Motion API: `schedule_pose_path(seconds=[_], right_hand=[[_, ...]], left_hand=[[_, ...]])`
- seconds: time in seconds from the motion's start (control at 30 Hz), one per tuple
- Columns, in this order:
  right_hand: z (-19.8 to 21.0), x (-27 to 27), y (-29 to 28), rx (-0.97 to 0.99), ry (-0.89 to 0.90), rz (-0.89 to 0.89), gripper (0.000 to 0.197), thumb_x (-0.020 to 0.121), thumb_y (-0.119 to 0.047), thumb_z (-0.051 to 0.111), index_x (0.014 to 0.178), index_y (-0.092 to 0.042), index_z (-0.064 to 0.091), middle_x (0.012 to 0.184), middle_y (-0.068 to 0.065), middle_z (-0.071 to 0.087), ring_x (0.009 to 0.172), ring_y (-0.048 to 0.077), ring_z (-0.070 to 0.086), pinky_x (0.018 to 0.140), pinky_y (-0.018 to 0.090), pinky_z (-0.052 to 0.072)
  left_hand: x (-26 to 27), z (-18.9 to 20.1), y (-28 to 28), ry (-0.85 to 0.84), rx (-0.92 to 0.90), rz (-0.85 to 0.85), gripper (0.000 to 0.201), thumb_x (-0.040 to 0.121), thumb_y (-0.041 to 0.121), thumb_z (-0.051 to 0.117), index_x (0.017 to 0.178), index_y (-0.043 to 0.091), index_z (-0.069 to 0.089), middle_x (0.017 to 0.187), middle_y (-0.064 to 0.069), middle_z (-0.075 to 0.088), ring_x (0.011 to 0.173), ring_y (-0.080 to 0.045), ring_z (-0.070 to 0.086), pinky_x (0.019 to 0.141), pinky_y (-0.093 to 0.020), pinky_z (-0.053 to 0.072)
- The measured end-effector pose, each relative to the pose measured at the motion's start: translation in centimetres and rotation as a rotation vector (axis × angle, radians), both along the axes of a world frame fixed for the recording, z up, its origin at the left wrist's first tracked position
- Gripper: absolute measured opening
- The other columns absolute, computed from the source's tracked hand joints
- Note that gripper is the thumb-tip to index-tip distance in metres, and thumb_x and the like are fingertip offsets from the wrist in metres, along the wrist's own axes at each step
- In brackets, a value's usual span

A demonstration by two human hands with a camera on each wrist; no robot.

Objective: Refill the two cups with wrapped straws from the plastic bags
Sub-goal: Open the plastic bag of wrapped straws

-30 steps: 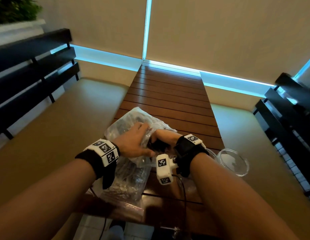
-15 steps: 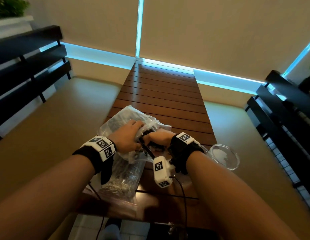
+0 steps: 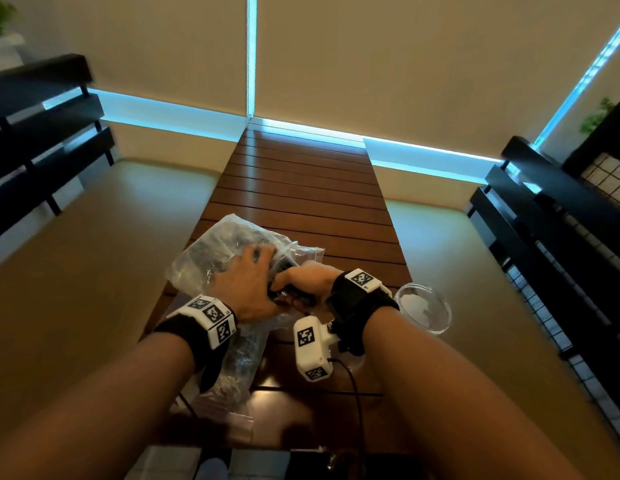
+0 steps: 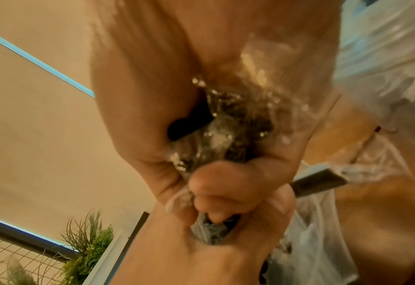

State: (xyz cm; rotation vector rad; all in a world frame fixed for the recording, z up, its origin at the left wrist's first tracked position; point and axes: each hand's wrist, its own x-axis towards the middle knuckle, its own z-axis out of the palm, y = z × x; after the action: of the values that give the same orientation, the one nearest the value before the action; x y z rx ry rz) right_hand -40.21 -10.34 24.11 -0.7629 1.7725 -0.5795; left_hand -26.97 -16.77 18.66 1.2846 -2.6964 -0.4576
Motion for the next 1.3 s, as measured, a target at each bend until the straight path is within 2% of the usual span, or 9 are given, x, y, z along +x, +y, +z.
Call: schedule_pose_path(seconds=[0.13, 0.33, 0.5, 0.63, 0.73, 0.87, 1.0, 1.1, 1.3], right_hand=[[1.1, -1.1, 0.7, 0.019, -0.006, 0.054, 0.011, 0.086, -0.013, 0.064, 0.092, -0.004, 0.062, 0.063, 0.004, 0.06, 0.045, 0.01, 0.049, 0.04, 0.019, 0.041], [2.7, -2.5, 2.2, 0.064, -0.004, 0.088, 0.009, 0.09, -0.011, 0.059, 0.095, -0.004, 0.059, 0.066, 0.005, 0.055, 0.047, 0.009, 0.047, 0.041, 0.016, 0.04], [4.5, -4.5, 4.5, 0.098, 0.068, 0.114, 0.013, 0.09, -0.012, 0.06, 0.1, -0.003, 0.058, 0.068, 0.005, 0.059, 0.051, 0.011, 0.049, 0.042, 0.015, 0.042], [5.2, -5.8, 6.1, 0.106, 0.167, 0.087, 0.015, 0.086, -0.011, 0.064, 0.096, 0.0, 0.061, 0.061, 0.005, 0.057, 0.045, 0.011, 0.049, 0.04, 0.018, 0.042], [5.2, -5.3, 6.1, 0.088, 0.226, 0.074, 0.015, 0.084, -0.013, 0.067, 0.092, -0.002, 0.062, 0.055, 0.003, 0.058, 0.038, 0.01, 0.049, 0.039, 0.019, 0.041], [5.0, -4.0, 5.4, 0.071, 0.401, 0.1, 0.018, 0.078, -0.021, 0.077, 0.08, -0.009, 0.064, 0.049, -0.002, 0.059, 0.035, 0.009, 0.051, 0.04, 0.018, 0.043], [4.6, -2.9, 4.4, 0.066, 0.541, 0.14, 0.016, 0.075, -0.022, 0.077, 0.076, -0.013, 0.064, 0.061, -0.001, 0.064, 0.043, 0.01, 0.056, 0.045, 0.019, 0.047], [4.2, -2.4, 3.5, 0.069, 0.64, 0.165, 0.021, 0.071, -0.026, 0.078, 0.078, -0.017, 0.06, 0.078, 0.002, 0.068, 0.065, 0.015, 0.065, 0.059, 0.025, 0.056], [3.6, -1.5, 2.0, 0.058, 0.758, 0.209, 0.027, 0.068, -0.024, 0.082, 0.083, -0.016, 0.061, 0.084, 0.004, 0.065, 0.078, 0.02, 0.067, 0.075, 0.034, 0.06]], left_hand=[[-0.5, -0.7, -0.7, 0.035, -0.017, 0.07, 0.093, 0.065, 0.065, 0.073, 0.135, 0.031, 0.023, 0.135, -0.007, 0.037, 0.122, -0.035, 0.049, 0.087, -0.061, 0.052], [-1.4, -0.1, -0.2, -0.078, 0.035, 0.057, 0.125, 0.043, 0.099, 0.049, 0.141, 0.03, 0.016, 0.144, -0.009, 0.032, 0.129, -0.035, 0.044, 0.095, -0.067, 0.044], [-2.3, -0.6, 0.1, -0.057, 0.058, 0.08, 0.118, 0.044, 0.101, 0.044, 0.138, 0.033, 0.02, 0.142, -0.01, 0.036, 0.13, -0.037, 0.042, 0.094, -0.073, 0.038], [-2.8, -0.4, 0.5, -0.104, 0.032, 0.12, 0.12, 0.052, 0.105, 0.023, 0.144, 0.028, 0.024, 0.151, -0.012, 0.03, 0.135, -0.042, 0.036, 0.095, -0.076, 0.034], [-3.1, -0.4, 0.8, -0.085, 0.023, 0.116, 0.128, 0.048, 0.107, 0.011, 0.145, 0.025, 0.025, 0.153, -0.015, 0.029, 0.134, -0.044, 0.037, 0.097, -0.072, 0.036], [-2.9, -0.8, 0.3, -0.051, 0.014, 0.126, 0.124, 0.047, 0.108, 0.011, 0.14, 0.029, 0.028, 0.151, -0.017, 0.031, 0.126, -0.046, 0.045, 0.094, -0.068, 0.043], [-2.2, -1.0, 0.4, -0.055, -0.012, 0.132, 0.122, 0.045, 0.105, 0.0, 0.134, 0.029, 0.032, 0.149, -0.016, 0.034, 0.124, -0.046, 0.047, 0.091, -0.067, 0.045], [-1.9, -1.0, 0.3, -0.048, 0.004, 0.133, 0.12, 0.044, 0.104, -0.002, 0.131, 0.028, 0.034, 0.144, -0.016, 0.038, 0.125, -0.045, 0.045, 0.092, -0.068, 0.044], [-1.1, -1.3, -0.4, -0.044, 0.003, 0.135, 0.122, 0.051, 0.105, 0.004, 0.143, 0.027, 0.022, 0.15, -0.016, 0.03, 0.13, -0.046, 0.04, 0.094, -0.067, 0.044]])
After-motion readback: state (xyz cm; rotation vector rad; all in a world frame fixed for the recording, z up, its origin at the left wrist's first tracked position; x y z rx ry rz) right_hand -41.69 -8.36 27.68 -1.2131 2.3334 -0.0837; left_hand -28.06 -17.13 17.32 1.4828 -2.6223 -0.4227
